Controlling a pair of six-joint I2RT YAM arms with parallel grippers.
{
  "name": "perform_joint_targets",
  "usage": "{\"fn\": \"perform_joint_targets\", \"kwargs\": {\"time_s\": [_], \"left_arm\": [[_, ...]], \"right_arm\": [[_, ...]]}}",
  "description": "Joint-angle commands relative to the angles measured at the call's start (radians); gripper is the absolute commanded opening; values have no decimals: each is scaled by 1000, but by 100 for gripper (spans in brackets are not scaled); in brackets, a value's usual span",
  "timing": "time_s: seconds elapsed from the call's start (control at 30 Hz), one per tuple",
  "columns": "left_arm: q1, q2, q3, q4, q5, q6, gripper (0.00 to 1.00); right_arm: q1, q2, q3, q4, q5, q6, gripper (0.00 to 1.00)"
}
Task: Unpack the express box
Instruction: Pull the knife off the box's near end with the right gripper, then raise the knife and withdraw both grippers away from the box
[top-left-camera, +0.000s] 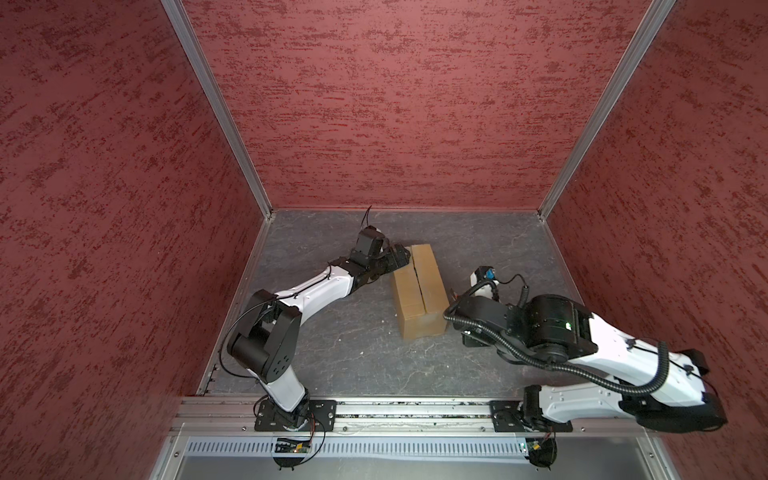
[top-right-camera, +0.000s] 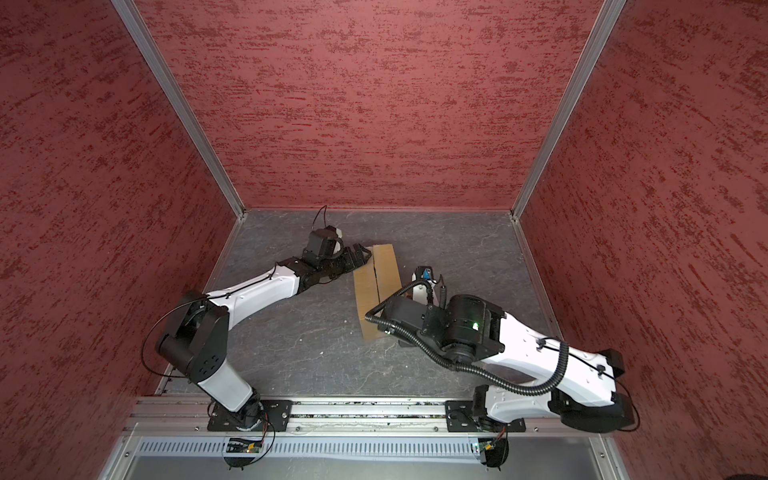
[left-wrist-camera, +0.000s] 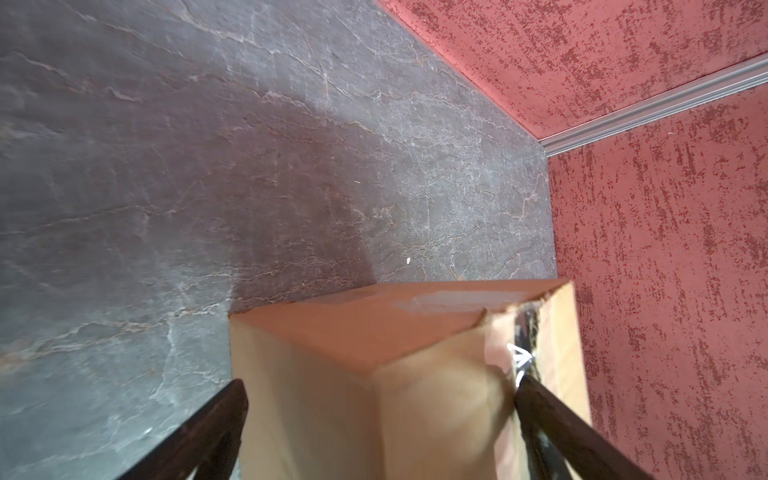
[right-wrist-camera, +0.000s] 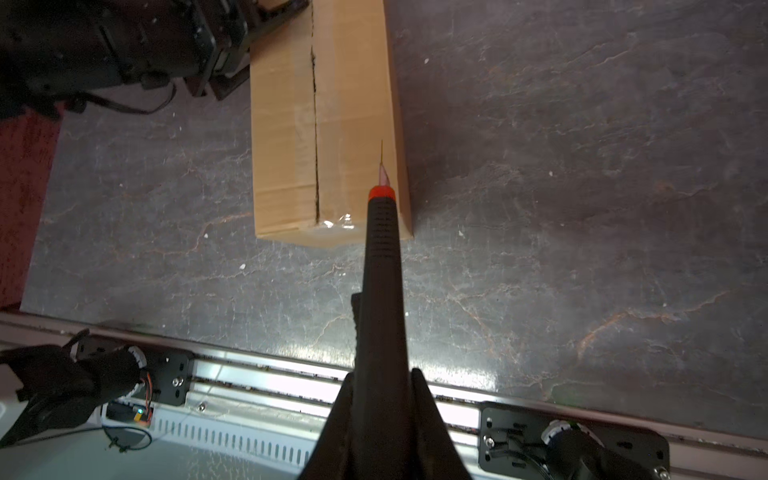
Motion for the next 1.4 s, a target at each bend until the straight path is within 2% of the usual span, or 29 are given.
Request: {"fn": "perform_joint_targets", "kwargs": {"time_s": [0.0, 0.2, 0.4, 0.53, 0.73, 1.0, 1.37], "left_arm": [[-6, -70, 37, -74, -13, 48, 100], [-3, -150, 63, -128, -22, 93, 100], [11, -207, 63, -191, -35, 124, 100], [41, -247, 41, -226, -28, 127, 100], [88, -302, 12, -263, -23, 136, 100], [112, -336, -42, -242, -26, 130, 100], [111, -327, -58, -231, -13, 120, 100]], "right_arm": [[-98, -71, -64, 180, 60, -122, 0], [-293, -138, -163, 425, -1, -324, 0], [-494, -115, -240, 662, -143, -486, 0], [-649, -91, -325, 842, -291, -545, 0], [-802, -29, -443, 1105, -496, -569, 0], [-874, 38, -601, 1427, -687, -576, 0], [-944, 106, -817, 1721, -791, -474, 0]]}}
